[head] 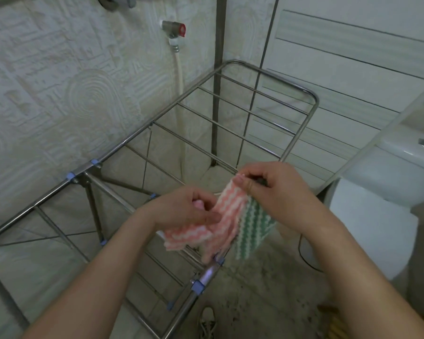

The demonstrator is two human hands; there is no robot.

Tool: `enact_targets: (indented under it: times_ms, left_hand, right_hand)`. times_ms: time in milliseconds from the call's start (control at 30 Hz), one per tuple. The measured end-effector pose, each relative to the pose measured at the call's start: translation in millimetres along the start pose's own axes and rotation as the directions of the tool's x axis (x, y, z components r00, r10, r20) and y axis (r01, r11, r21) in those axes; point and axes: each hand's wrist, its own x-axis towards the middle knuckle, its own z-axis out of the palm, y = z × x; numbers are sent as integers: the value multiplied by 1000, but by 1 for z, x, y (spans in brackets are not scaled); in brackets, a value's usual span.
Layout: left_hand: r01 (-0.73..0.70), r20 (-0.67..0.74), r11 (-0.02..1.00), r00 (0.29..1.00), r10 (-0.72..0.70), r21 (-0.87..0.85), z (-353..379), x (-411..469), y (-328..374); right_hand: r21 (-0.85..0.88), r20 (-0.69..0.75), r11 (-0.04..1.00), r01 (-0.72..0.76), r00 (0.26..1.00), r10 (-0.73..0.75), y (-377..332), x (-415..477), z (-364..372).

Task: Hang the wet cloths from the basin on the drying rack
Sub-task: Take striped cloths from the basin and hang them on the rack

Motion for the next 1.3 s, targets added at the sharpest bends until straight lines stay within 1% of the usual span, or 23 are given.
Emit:
enact_targets:
  times_ms: [33, 67, 100, 200, 267, 333, 400, 433, 467, 500, 533, 567, 600, 633, 667, 733, 767, 833, 900, 1000, 1100, 1200, 1300]
  left_hand:
    - [27, -72, 999, 997, -29, -18, -2, -4, -5]
    - [47, -145, 999, 988, -49, -15, -4, -7, -11]
    - [57, -212, 998, 976, -50, 27, -6, -11, -15]
    - [147, -423, 962, 905, -37, 230, -15, -22, -26]
    - [186, -507, 943, 862, -22, 276, -20, -27, -33]
    - [189, -541, 942, 841, -11, 276, -24, -31, -36]
    - [162, -565, 963, 825, -13, 216, -27, -36, -33]
    - [124, -567, 982, 823, -20, 145, -29, -40, -30]
    - [73, -554, 996, 832, -30, 56, -33, -45, -27]
    - [9, -523, 999, 852, -29, -41, -37, -50, -24]
    - [-62, -489, 989, 872, -12, -135, -43, -54, -22]
    - [-124, -468, 971, 884, 14, -205, -48, -58, -21]
    - [-158, -467, 957, 884, 27, -245, -54, -59, -21]
    - [-158, -477, 956, 879, 22, -248, -58, -58, -22]
    - [-122, -491, 969, 871, 2, -213, -61, -53, -25]
    - [16, -522, 999, 852, -40, -50, -62, -33, -32]
    - [73, -527, 997, 848, -50, 22, -59, -20, -36]
    - [131, -522, 986, 851, -58, 104, -52, 11, -47]
    - [162, -514, 974, 856, -59, 158, -43, 41, -61]
    - [223, -548, 959, 831, -93, 176, -38, 70, -76]
    - [217, -571, 958, 817, -75, 185, -40, 88, -75]
    - [207, -595, 957, 802, -46, 205, -42, 100, -73]
    - [226, -613, 942, 790, -29, 247, -41, 109, -73]
  right_hand:
    - [-159, -38, 987, 1, 999, -7, 2, -2, 0]
    - [-270, -70, 963, -13, 998, -6, 2, -4, 0]
    - [-322, -88, 946, -31, 996, 3, 1, -7, 1]
    - [-356, -107, 934, -19, 994, -21, 2, -16, 8]
    - [-363, -101, 932, 6, 994, -46, 3, -20, 11]
    - [-335, -85, 942, 22, 995, -53, 3, -23, 13]
    - [-228, -107, 974, 7, 994, -32, 5, -27, 16]
    - [-126, -130, 992, -31, 991, 15, 5, -29, 17]
    - [25, -143, 996, -81, 986, 84, 6, -32, 18]
    - [206, -129, 970, -126, 979, 155, 6, -35, 18]
    - [375, -94, 914, -157, 974, 206, 6, -38, 19]
    - [487, -57, 856, -172, 972, 228, 6, -41, 21]
    - [536, -31, 824, -182, 972, 234, 9, -43, 24]
    - [546, -13, 816, -191, 971, 237, 11, -44, 29]
    - [539, -9, 816, -208, 968, 252, 17, -44, 36]
    - [510, -33, 819, -264, 945, 325, 32, -39, 51]
    - [472, -58, 829, -301, 927, 369, 40, -35, 59]
    - [358, -123, 853, -381, 886, 448, 61, -25, 73]
    - [262, -174, 852, -453, 846, 504, 79, -15, 82]
    - [127, -222, 846, -518, 817, 533, 95, -1, 87]
    - [9, -257, 821, -570, 793, 553, 103, 10, 89]
    - [-53, -292, 807, -588, 782, 550, 107, 17, 89]
    - [-68, -324, 805, -590, 776, 541, 109, 23, 90]
